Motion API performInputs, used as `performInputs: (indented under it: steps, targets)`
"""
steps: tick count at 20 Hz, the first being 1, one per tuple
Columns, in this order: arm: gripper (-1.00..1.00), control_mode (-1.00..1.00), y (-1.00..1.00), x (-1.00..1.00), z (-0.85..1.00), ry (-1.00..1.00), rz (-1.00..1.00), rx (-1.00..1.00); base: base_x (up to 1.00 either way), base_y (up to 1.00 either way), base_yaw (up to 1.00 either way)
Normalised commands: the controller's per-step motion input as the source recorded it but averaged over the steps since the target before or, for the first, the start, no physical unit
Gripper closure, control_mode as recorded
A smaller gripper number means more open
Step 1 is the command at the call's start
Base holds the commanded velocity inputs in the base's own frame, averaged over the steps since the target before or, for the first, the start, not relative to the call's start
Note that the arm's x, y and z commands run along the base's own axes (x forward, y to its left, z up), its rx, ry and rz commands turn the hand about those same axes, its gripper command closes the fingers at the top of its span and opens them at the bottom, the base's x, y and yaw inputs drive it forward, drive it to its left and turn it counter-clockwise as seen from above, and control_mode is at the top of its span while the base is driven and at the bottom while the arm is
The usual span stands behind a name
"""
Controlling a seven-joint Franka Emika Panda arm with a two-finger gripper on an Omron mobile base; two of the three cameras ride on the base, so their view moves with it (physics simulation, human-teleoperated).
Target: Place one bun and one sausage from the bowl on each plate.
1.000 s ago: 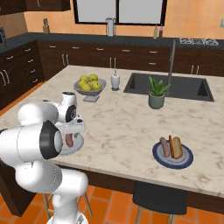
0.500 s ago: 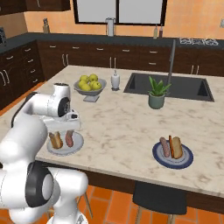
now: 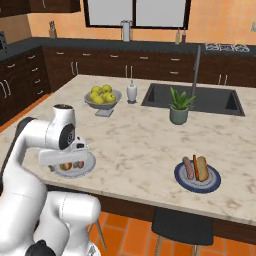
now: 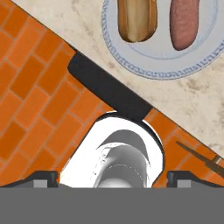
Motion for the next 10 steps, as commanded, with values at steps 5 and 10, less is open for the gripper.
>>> performInputs:
  steps: [5, 10]
  targets:
    - [-1.0, -1.0, 0.01, -0.18, 0.43, 0.0, -0.01, 0.0, 0.0, 0.0, 0.0]
    - [-1.0, -1.0, 0.0, -0.09, 0.64, 0.0, -0.06, 0.0, 0.0, 0.0, 0.0]
